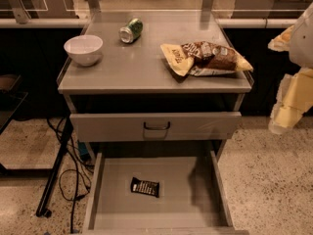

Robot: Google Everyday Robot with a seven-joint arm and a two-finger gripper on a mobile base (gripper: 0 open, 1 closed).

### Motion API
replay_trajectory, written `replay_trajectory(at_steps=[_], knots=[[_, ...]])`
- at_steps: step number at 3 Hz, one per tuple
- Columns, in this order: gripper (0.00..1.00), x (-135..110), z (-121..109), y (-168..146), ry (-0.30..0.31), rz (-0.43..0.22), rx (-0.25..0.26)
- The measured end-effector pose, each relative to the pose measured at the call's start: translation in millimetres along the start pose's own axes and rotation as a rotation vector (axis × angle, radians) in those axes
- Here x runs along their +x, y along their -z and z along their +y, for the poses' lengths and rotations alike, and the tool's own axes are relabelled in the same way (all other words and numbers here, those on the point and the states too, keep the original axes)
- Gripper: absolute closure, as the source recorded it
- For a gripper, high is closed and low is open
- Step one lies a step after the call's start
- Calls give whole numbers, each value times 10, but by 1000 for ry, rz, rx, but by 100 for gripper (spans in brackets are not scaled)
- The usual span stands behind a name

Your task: Pick rxbar chocolate from middle drawer and place on counter

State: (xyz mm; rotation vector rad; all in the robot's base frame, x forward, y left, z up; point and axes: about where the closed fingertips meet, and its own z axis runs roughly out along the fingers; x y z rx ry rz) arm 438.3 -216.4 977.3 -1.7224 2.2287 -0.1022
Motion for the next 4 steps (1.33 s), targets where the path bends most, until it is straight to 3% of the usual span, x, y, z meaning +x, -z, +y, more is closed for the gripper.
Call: replay_trajectory(at_steps=[2, 3, 4], knots=[[0, -29, 48, -45, 25, 23, 14], [0, -79, 246, -235, 80, 4, 14], [0, -17, 447, -639, 106, -43, -10]])
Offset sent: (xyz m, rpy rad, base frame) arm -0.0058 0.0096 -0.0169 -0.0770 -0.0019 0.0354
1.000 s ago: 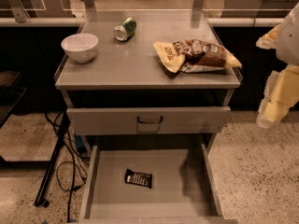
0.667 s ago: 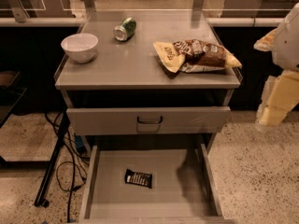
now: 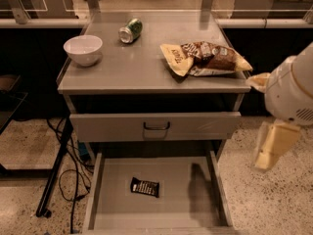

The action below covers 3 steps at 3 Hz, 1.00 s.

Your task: Pick rxbar chocolate from middle drawer and place on counter

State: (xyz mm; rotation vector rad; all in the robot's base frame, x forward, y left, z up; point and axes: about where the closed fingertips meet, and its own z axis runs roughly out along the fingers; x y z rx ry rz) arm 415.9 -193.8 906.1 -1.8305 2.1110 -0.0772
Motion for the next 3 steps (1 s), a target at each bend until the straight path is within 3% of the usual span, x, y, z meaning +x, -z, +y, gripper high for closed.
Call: replay_trajectory(at_steps=[1, 2, 3], knots=[[0, 96, 130, -468, -30, -83, -9], [0, 3, 143, -849, -105, -146, -10], [0, 3, 143, -849, -105, -146, -10]])
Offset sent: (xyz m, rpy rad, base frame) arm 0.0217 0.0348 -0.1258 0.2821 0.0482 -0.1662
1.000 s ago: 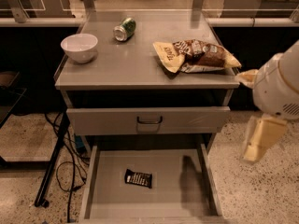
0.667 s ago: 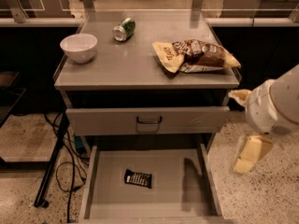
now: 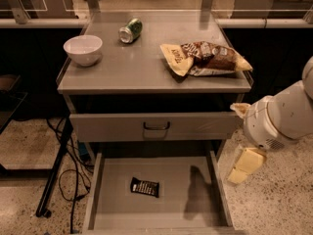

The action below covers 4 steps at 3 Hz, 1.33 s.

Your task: Pick rxbar chocolate from middle drawer and place on counter

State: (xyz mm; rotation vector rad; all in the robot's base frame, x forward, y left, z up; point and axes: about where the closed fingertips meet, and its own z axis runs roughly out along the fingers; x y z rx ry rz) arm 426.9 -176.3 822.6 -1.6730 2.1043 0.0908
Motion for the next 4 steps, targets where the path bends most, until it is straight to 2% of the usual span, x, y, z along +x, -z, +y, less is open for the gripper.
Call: replay_trajectory(at_steps=[1, 2, 3, 4], knots=[[0, -170, 167, -310, 13, -39, -59], [0, -454, 430, -901, 14, -108, -163], [0, -579, 554, -1429, -23, -170, -213], [0, -582, 595, -1845, -85, -224, -199]])
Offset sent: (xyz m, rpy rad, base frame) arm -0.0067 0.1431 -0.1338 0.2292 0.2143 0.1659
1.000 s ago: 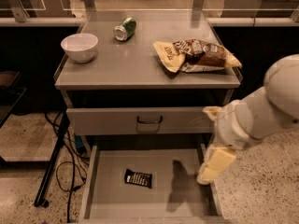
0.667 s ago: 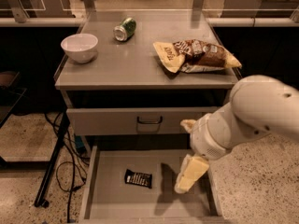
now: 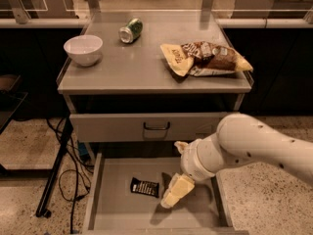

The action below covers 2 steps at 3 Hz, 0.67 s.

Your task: Pick rxbar chocolate from middle drawer and place on counter

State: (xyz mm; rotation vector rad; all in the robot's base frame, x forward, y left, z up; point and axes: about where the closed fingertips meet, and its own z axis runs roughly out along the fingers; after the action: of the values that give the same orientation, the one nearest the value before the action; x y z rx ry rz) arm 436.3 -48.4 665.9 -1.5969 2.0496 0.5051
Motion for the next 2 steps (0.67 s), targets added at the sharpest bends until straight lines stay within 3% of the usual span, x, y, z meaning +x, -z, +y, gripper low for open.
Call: replay_trajectory(at_steps=[1, 2], knots=[[0, 136, -31, -327, -52, -29, 56], [0, 131, -127, -372, -59, -45, 103]])
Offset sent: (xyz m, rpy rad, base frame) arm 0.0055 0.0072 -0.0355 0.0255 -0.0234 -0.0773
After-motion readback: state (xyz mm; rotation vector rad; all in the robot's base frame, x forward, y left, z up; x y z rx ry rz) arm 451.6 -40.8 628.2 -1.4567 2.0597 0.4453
